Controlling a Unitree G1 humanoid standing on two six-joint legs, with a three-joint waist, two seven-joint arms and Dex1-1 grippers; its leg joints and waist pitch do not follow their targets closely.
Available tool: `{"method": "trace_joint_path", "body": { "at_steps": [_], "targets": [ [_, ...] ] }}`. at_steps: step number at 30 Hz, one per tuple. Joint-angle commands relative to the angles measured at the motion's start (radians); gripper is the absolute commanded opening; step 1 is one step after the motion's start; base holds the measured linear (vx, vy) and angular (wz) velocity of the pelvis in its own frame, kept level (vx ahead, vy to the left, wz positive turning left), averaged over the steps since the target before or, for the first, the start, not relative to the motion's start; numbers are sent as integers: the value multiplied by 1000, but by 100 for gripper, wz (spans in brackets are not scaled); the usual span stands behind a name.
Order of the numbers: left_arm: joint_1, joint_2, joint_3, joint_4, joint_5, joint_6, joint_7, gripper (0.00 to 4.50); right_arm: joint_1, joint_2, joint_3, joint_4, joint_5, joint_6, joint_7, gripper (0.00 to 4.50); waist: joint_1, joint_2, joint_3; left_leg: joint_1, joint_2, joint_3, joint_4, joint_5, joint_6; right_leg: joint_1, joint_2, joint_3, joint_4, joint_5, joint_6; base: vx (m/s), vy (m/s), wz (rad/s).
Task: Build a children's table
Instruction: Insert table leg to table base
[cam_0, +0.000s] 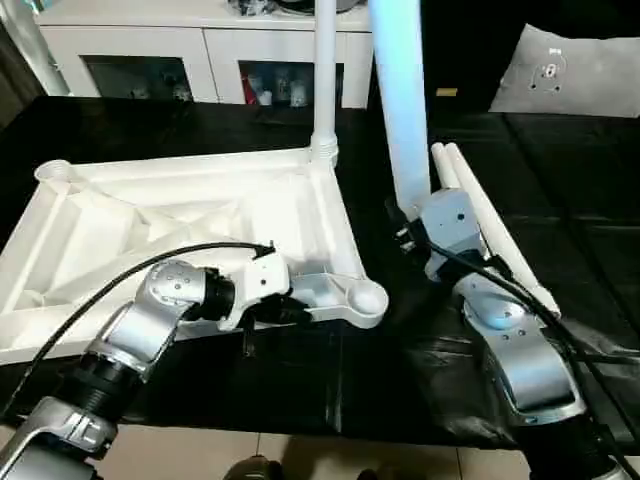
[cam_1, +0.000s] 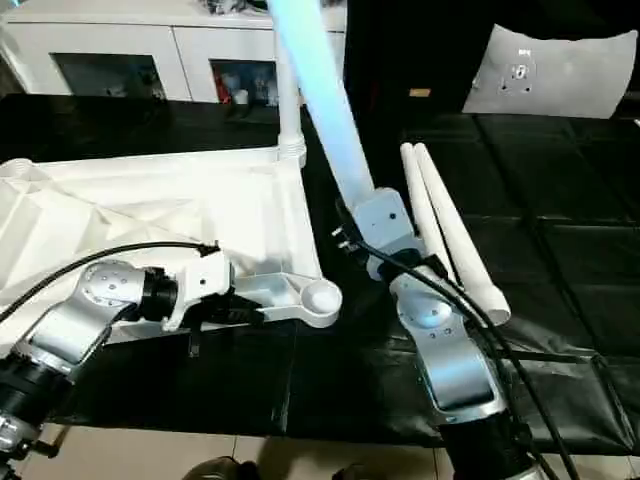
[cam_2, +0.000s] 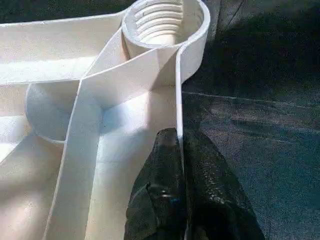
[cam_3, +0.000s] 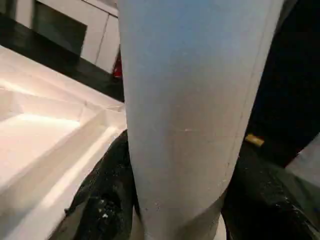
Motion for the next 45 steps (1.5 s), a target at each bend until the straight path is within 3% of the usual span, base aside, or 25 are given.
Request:
{"method": "trace_joint_path", "body": {
  "at_steps": [1, 8, 12, 21, 33, 40, 45],
  "targets": [
    [19, 10, -10, -4, 16, 7, -5, 0, -14, -4, -2, 3, -23, -27, -19, 190, -2, 6, -68, 22, 106, -42, -74, -171, 12, 43, -140, 80, -76, -104, -209, 0, 0, 0],
    [20, 10, -9, -8, 18, 11, -3, 0, -13, 5, -21, 18, -28, -53, -44, 190, -2, 8, -68, 23, 107, -43, -75, -182, 19, 44, -140, 81, -76, -103, -213, 0, 0, 0],
    [20, 13, -11, -7, 20, 12, -5, 0, -4, 14, -13, 30, 87, -126, 99, 190, -2, 10, -68, 22, 110, -44, -75, -191, 26, 44, -140, 80, -76, -89, -217, 0, 0, 0],
    [21, 18, -11, -9, 20, 10, -10, 0, 21, -11, 7, -4, 193, -197, 254, 190, -1, 12, -68, 20, 111, -44, -74, -193, 41, 46, -140, 79, -76, -86, -225, 0, 0, 0],
    [21, 19, -17, -11, 23, 12, -11, 0, 39, -4, -2, 7, 204, -266, 288, 190, -1, 13, -68, 20, 111, -45, -76, -201, 39, 44, -141, 79, -77, -92, -230, 0, 0, 0],
    [21, 17, -18, -13, 23, 15, -10, 0, 49, 26, -17, -17, 260, -289, 311, 190, -2, 12, -65, 21, 111, -46, -79, -221, 39, 42, -139, 79, -78, -117, -226, 0, 0, 0],
    [22, 15, -17, -15, 22, 17, -8, 0, 48, 26, -18, -15, 259, -294, 310, 190, -2, 12, -63, 21, 111, -46, -81, -231, 34, 40, -139, 79, -81, -136, -223, 0, 0, 0]
  ]
}}
